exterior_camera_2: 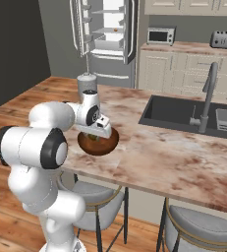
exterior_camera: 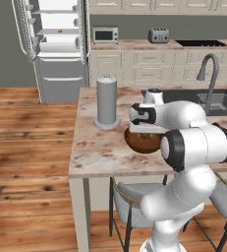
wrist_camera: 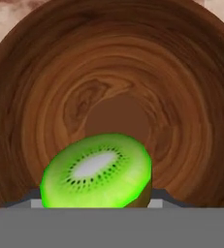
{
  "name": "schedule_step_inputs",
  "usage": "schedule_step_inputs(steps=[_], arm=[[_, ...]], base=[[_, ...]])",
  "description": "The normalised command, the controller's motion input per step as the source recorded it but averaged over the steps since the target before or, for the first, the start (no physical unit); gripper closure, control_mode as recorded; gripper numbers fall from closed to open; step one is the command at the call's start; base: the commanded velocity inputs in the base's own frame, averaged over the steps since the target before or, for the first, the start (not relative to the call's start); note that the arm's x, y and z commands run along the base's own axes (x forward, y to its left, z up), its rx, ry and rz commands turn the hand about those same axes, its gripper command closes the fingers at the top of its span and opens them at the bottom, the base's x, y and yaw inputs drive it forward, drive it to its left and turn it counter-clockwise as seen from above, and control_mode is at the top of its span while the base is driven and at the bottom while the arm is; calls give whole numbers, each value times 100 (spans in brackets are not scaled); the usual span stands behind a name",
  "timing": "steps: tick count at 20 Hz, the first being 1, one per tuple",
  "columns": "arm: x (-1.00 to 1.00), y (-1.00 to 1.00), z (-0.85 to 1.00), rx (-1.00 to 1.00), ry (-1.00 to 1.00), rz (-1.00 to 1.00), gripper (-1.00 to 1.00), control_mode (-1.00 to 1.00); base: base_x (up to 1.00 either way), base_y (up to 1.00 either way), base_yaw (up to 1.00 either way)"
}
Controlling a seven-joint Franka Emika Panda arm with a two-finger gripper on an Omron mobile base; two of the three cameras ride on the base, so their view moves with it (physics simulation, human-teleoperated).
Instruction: Retrieve the kiwi and tangerine from the fridge and place them into the bowl on the dining table.
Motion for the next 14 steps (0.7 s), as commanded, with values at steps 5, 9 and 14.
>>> schedule_step_inputs(steps=[5, 9, 14], arm=[[28, -14, -23, 0, 3, 0, -100, -100], [29, -6, -13, 0, 2, 0, -100, -100], [24, -1, -3, 0, 0, -2, -100, -100]], base=[[0, 0, 0], [0, 0, 0], [0, 0, 0]])
